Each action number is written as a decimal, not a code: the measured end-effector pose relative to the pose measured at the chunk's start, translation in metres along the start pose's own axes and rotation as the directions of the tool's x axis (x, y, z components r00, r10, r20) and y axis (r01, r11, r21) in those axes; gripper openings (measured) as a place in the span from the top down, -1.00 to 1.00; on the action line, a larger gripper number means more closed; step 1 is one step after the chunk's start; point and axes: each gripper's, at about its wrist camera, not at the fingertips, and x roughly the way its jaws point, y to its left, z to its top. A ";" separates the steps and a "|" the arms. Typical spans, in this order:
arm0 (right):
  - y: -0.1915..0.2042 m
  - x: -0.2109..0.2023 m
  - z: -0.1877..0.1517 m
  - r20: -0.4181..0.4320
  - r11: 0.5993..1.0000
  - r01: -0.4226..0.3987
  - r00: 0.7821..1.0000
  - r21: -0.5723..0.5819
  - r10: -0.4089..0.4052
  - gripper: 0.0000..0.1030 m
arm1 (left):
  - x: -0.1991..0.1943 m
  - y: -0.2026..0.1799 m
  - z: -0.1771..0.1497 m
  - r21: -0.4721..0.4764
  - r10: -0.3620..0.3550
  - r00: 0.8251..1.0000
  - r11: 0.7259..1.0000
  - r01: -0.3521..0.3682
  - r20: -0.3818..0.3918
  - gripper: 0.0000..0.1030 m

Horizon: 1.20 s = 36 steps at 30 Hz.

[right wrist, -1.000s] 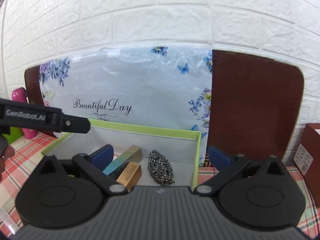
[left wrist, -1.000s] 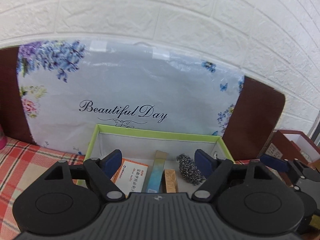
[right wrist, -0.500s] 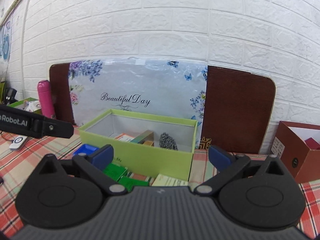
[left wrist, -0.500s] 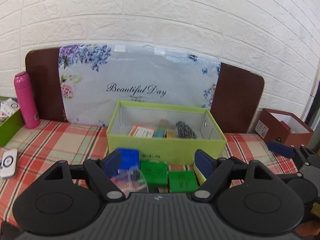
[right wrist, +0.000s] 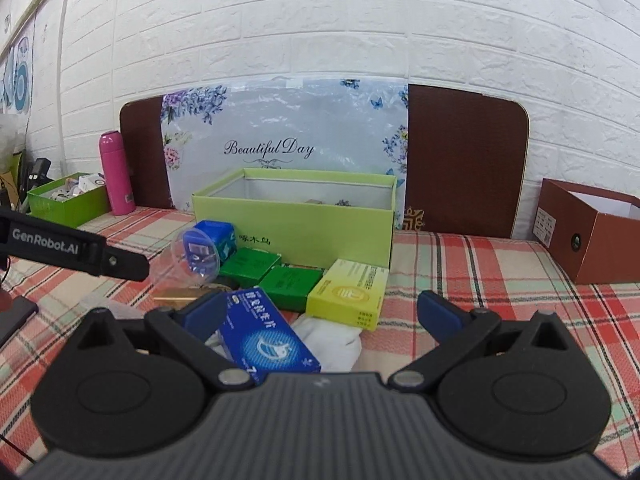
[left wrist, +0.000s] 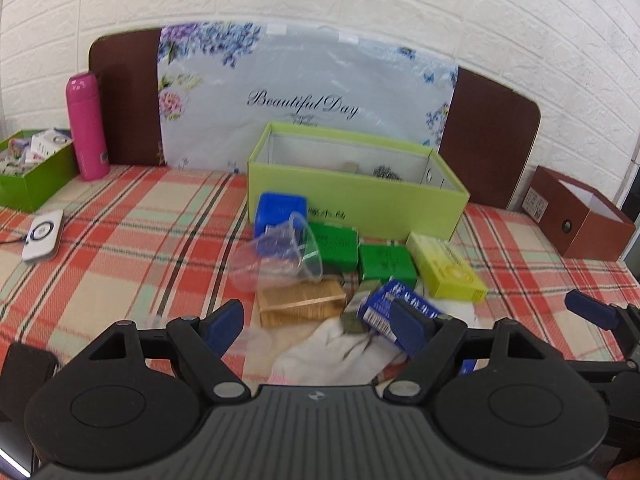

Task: Organize objects
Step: 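Withdraw and grasp the blue medicine box with the right tool, then grasp the clear plastic case with left tool while right lifts the blue box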

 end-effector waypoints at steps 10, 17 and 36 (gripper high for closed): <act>0.002 -0.004 -0.027 -0.062 1.000 -0.016 0.998 0.003 0.016 -1.00 | 0.008 0.012 -0.030 -0.032 0.000 0.996 0.999 -0.003 -0.091 -0.61; 0.010 0.009 -0.028 -0.083 0.993 -0.091 0.993 -0.069 0.085 -1.00 | 0.004 0.024 -0.037 -0.029 -0.108 0.990 0.994 0.106 -0.094 -0.61; 0.003 0.059 -0.019 -0.156 0.979 -0.205 0.966 0.021 0.205 -0.10 | 0.019 0.085 -0.027 -0.030 -0.027 0.995 0.999 0.024 -0.092 -0.61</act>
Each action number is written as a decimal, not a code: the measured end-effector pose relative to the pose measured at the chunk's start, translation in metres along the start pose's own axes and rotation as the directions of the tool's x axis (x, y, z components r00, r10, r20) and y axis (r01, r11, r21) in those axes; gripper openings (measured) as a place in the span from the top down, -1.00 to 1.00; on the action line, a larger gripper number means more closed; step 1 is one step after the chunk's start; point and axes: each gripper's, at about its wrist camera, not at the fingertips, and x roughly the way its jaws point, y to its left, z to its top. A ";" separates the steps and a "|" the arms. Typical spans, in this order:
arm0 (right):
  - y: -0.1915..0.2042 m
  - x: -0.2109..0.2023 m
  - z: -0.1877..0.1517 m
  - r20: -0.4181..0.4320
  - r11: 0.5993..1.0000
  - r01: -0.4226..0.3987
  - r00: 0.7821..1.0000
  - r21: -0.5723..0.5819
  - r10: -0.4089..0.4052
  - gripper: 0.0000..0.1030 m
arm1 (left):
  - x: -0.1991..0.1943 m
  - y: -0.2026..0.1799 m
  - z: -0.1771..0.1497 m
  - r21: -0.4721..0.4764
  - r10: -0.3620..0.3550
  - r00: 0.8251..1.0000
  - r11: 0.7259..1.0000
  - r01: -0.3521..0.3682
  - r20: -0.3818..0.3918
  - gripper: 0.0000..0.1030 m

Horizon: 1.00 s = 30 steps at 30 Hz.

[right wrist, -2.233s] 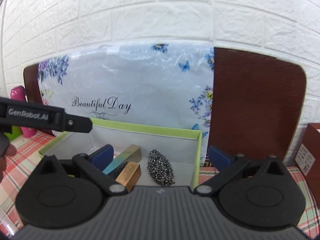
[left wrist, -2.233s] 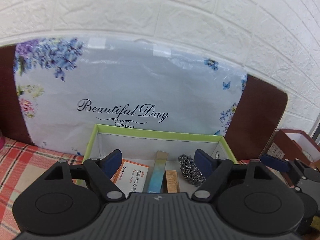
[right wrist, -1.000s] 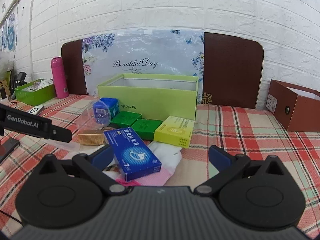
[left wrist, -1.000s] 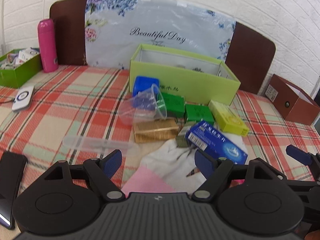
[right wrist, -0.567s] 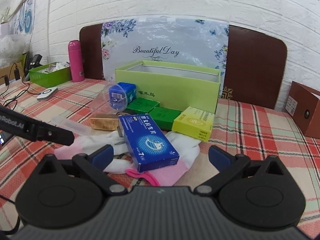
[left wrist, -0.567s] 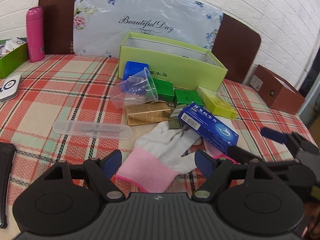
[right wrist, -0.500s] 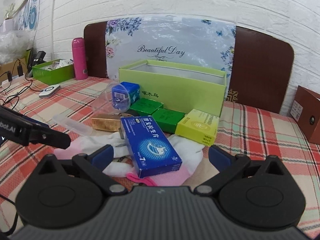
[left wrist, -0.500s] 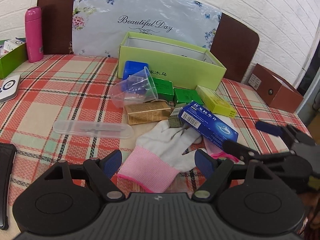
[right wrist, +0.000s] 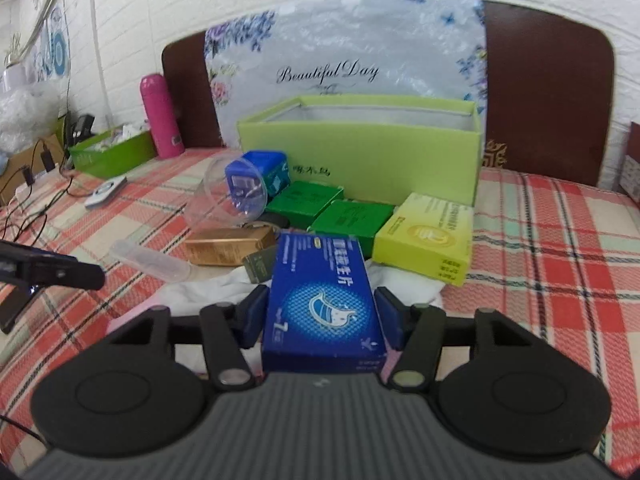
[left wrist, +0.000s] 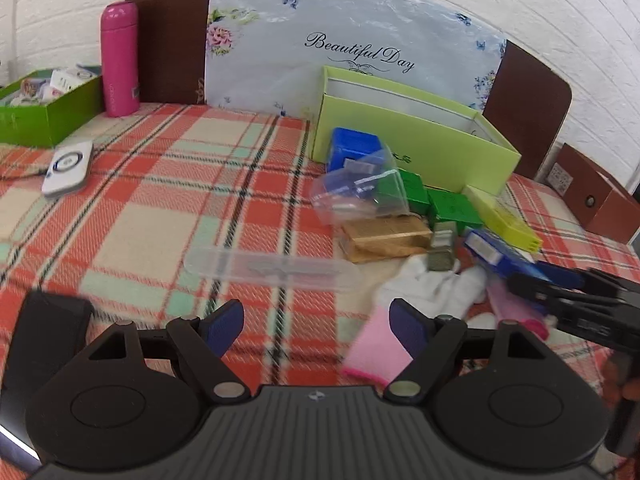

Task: Organize objects
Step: 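Grasp the clear plastic case with left tool while right lifts the blue box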

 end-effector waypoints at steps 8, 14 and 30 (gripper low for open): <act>0.003 -0.053 -0.016 0.059 0.999 0.032 0.998 0.025 -0.033 -0.10 | 0.052 0.029 0.053 0.082 -0.143 0.990 0.986 0.143 -0.003 -0.61; 0.004 -0.064 -0.029 0.049 0.997 0.053 0.997 0.053 -0.055 -0.10 | 0.091 0.059 0.053 0.014 -0.100 0.986 0.995 0.102 -0.133 -0.59; 0.029 -0.069 -0.050 -0.030 0.986 0.161 0.986 -0.053 -0.163 -0.10 | 0.038 -0.005 -0.014 0.187 -0.036 0.995 0.981 0.053 -0.098 0.09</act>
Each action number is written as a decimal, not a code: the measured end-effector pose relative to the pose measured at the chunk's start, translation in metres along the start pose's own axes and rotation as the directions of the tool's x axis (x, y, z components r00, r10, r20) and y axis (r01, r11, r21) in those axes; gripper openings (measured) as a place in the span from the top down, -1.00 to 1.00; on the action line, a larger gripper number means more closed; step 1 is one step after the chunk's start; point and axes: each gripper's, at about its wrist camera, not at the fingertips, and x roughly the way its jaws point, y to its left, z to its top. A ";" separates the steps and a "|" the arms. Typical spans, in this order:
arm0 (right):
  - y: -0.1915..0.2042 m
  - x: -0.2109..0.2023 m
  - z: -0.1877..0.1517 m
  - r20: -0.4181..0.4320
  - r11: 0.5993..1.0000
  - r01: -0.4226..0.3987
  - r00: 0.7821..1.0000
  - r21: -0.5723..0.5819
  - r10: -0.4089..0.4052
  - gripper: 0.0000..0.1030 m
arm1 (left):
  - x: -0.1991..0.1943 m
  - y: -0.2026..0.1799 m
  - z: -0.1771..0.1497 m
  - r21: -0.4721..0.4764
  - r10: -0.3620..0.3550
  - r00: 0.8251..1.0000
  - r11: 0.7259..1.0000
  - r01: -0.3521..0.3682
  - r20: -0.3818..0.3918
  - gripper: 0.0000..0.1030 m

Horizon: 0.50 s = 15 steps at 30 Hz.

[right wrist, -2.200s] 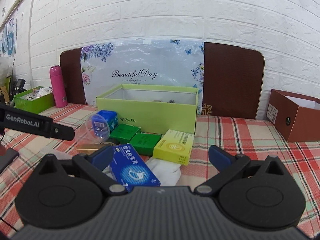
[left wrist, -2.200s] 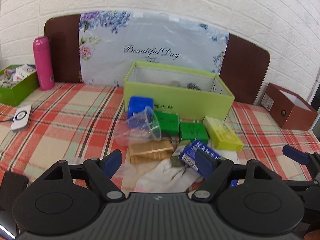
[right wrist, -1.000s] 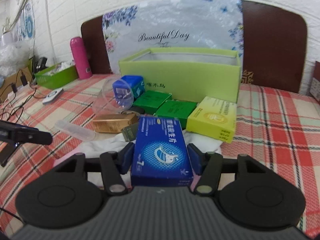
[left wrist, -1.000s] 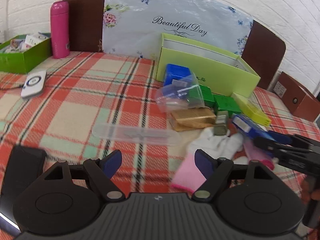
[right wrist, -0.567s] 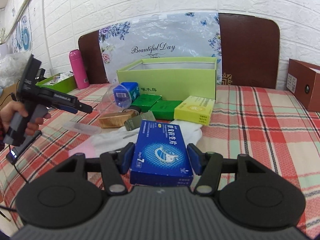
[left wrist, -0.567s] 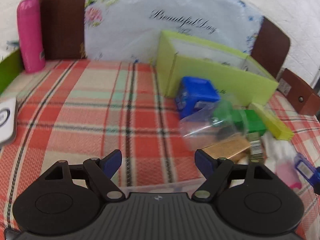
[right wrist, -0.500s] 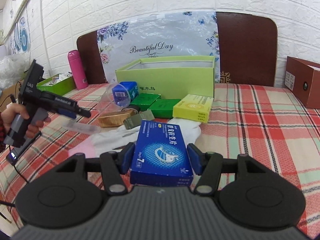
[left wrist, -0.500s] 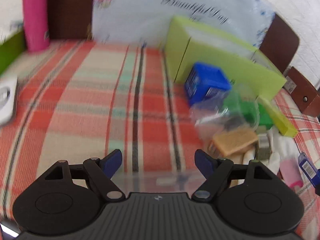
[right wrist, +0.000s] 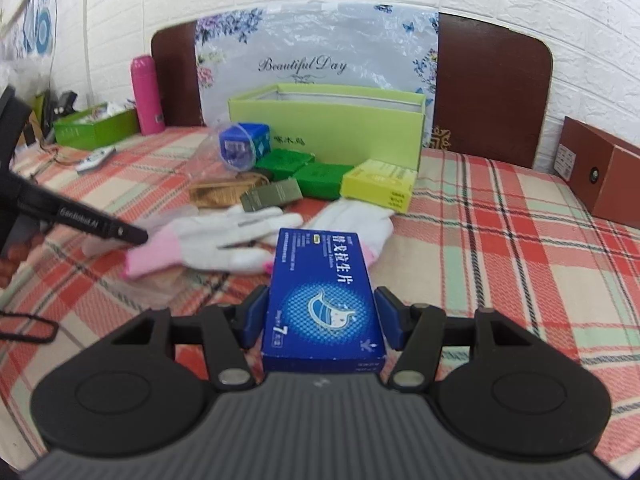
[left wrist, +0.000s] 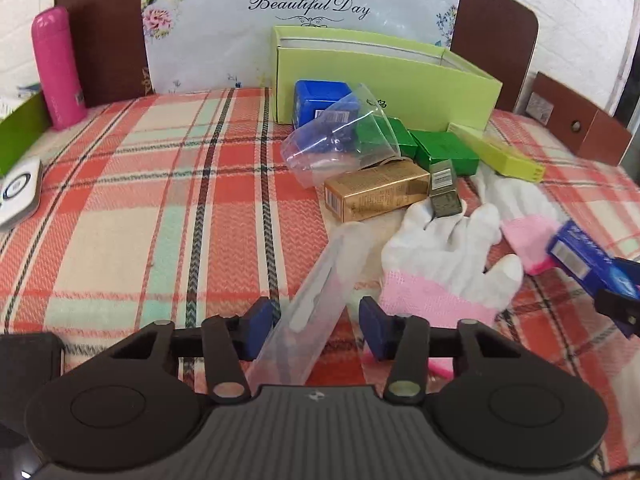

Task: Organize objects
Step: 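Grasp the clear plastic case with left tool while right lifts the blue box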

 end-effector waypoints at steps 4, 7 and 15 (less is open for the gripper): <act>-0.002 -0.010 -0.010 -0.017 1.000 0.025 1.000 0.003 -0.025 -0.10 | 0.004 -0.005 0.003 0.003 0.053 0.999 0.999 -0.053 -0.005 0.27; -0.005 -0.011 -0.015 -0.045 1.000 0.015 0.999 0.023 -0.014 -0.15 | -0.006 -0.003 -0.004 -0.069 0.103 0.994 0.992 -0.104 -0.023 0.41; -0.005 0.002 -0.016 -0.092 1.000 -0.002 0.996 0.031 0.005 -0.25 | -0.028 -0.007 -0.026 -0.181 0.121 0.993 0.976 -0.122 -0.015 0.39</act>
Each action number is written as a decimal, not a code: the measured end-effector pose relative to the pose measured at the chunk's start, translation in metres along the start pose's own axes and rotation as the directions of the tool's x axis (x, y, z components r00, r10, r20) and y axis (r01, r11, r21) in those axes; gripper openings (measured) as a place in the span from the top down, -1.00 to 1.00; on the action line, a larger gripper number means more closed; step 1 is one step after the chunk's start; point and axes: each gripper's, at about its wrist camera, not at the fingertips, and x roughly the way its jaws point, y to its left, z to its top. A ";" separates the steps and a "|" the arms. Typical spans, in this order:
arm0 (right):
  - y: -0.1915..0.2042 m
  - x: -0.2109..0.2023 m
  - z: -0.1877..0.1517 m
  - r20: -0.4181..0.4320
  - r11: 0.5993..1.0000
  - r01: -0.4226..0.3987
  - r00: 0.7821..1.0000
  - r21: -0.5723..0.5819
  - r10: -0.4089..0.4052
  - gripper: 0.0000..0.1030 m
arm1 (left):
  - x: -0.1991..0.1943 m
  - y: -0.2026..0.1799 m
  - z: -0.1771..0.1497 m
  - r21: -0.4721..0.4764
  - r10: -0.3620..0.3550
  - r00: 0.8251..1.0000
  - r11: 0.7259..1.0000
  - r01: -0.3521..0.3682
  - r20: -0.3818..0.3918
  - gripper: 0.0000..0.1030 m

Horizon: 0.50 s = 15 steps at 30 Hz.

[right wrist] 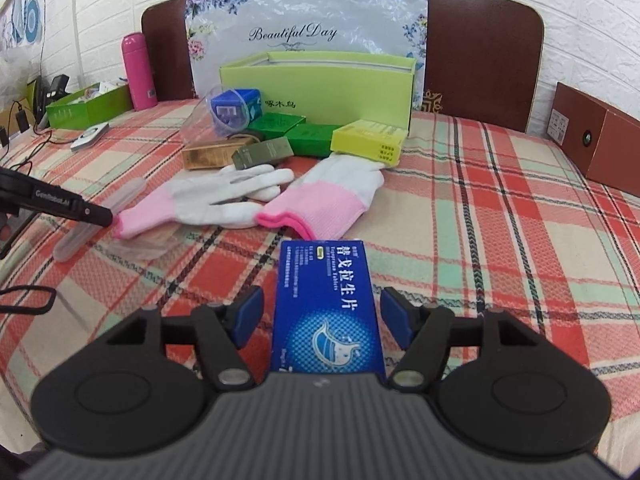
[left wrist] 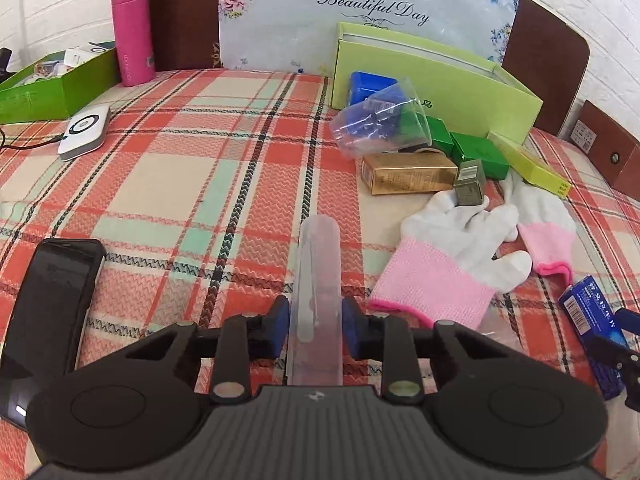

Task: Organize objects
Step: 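Grasp the clear plastic case with left tool while right lifts the blue box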

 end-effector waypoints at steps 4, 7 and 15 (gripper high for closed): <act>0.003 0.001 -0.003 -0.010 1.000 0.001 1.000 -0.011 -0.001 -0.25 | 0.002 -0.004 0.003 0.018 0.007 1.000 1.000 -0.006 -0.012 0.39; 0.002 0.003 -0.004 -0.028 1.000 -0.001 1.000 -0.014 0.001 -0.25 | 0.003 -0.004 0.001 0.039 0.006 1.000 0.999 -0.005 -0.013 0.39; 0.003 0.006 -0.002 -0.056 1.000 0.011 0.998 -0.017 -0.012 -0.19 | 0.005 -0.004 0.002 0.043 0.013 1.000 0.999 -0.013 0.001 0.39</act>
